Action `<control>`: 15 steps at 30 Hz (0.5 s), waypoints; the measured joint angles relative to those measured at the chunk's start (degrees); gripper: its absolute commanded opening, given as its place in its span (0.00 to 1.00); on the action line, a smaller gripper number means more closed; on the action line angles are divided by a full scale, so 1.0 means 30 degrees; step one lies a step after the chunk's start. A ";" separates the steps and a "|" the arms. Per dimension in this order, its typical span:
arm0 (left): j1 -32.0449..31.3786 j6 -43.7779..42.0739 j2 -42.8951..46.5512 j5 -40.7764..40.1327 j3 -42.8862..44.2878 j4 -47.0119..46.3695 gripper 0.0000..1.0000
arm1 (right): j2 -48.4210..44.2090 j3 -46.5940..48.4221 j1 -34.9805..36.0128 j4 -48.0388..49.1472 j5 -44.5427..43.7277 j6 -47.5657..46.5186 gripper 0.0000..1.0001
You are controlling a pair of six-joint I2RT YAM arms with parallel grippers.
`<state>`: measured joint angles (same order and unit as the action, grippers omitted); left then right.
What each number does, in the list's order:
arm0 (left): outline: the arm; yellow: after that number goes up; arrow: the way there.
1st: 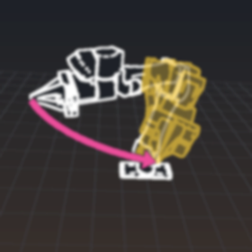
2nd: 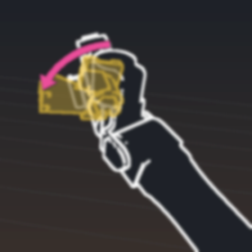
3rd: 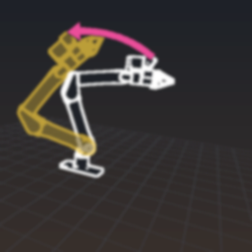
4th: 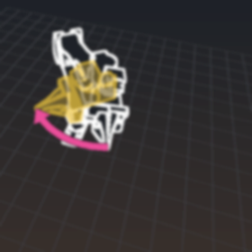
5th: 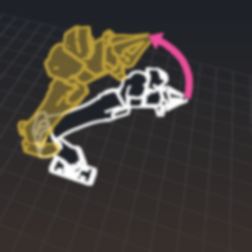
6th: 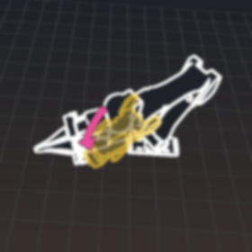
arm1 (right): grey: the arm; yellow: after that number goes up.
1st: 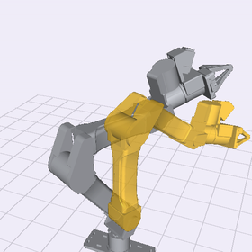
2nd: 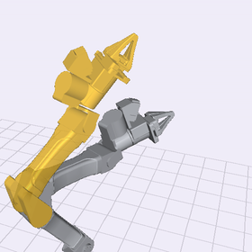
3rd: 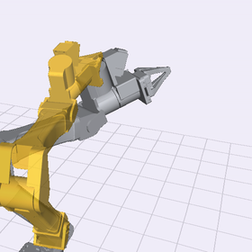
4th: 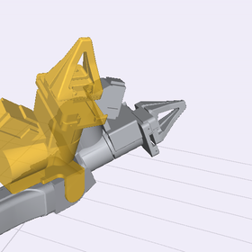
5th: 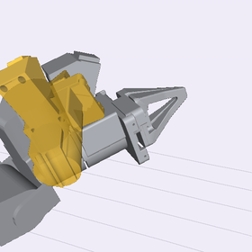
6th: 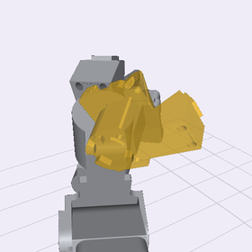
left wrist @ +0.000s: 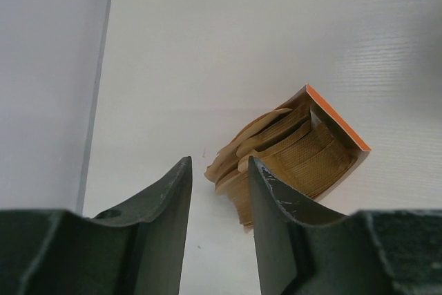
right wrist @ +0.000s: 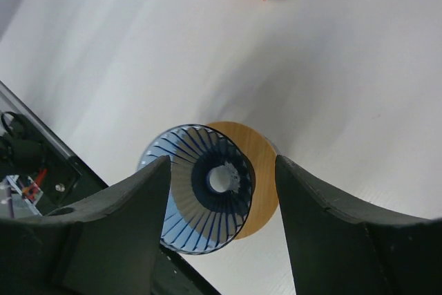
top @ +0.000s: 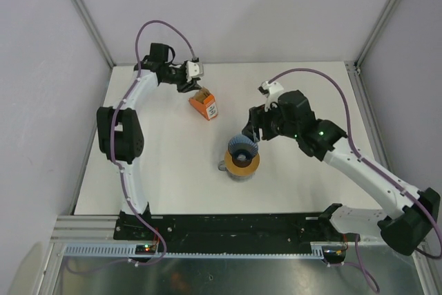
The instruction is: Place the coffee filter in the dripper
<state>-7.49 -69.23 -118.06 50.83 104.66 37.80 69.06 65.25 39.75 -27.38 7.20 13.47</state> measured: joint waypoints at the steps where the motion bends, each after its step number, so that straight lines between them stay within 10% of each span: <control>1: 0.0007 0.0153 0.0000 -0.0015 0.0007 -0.0015 0.45 | -0.0313 0.0000 0.0007 0.0153 0.0000 0.0015 0.67; 15: 0.1246 -0.3526 0.3075 -0.0051 -0.3803 0.1333 0.64 | -0.0845 0.0007 0.0393 0.0503 -0.0087 -0.0015 0.67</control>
<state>-3.75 -79.81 -108.84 50.68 93.25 41.80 66.52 65.28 40.93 -25.87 6.94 13.43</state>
